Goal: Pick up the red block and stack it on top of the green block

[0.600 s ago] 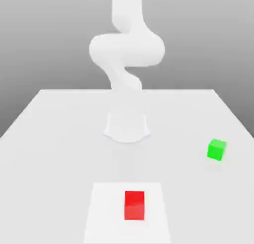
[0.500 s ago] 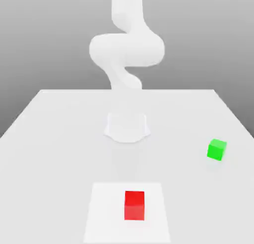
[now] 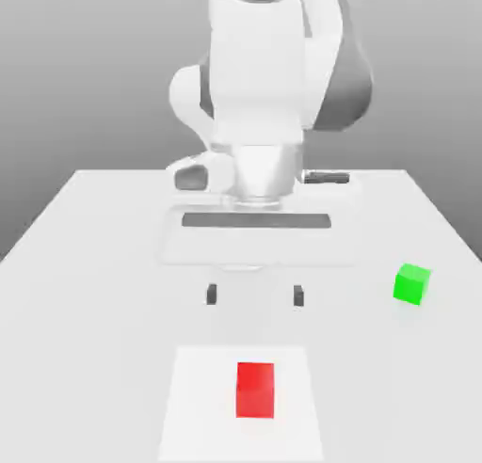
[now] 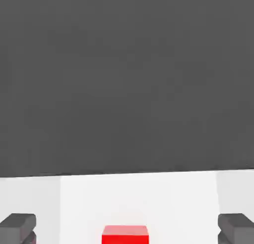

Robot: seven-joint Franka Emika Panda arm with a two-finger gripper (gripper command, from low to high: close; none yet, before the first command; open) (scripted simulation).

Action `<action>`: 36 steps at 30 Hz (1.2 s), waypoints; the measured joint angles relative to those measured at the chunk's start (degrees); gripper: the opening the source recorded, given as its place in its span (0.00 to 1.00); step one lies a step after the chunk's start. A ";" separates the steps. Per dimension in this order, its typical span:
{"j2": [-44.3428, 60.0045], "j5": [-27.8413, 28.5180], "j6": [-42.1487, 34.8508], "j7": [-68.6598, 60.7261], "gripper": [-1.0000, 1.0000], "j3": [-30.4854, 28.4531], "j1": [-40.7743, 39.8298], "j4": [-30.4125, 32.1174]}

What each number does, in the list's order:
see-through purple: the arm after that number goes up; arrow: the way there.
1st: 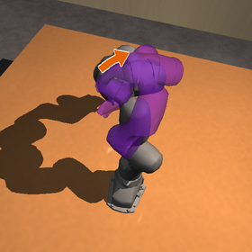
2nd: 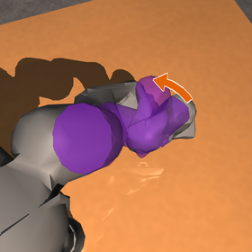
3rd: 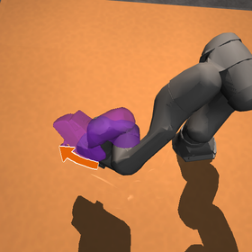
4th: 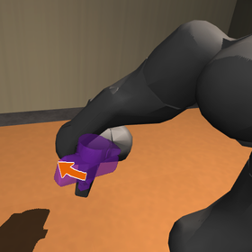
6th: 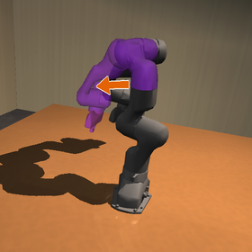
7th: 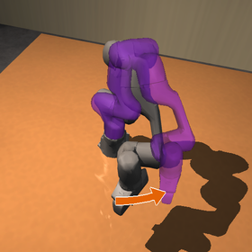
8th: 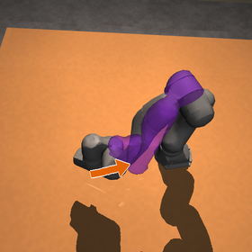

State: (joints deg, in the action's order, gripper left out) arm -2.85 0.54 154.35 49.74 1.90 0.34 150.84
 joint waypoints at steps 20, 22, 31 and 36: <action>11.99 0.46 8.02 0.95 0.00 -0.06 0.28 2.36; 8.26 0.00 4.91 0.05 0.00 0.46 0.48 3.00; 1.30 -3.06 1.96 -20.76 0.00 7.60 16.22 6.95; -2.04 -5.06 0.94 -33.41 0.00 10.62 24.78 9.21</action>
State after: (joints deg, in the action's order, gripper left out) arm -4.90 -4.52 155.29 16.33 12.52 25.12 160.05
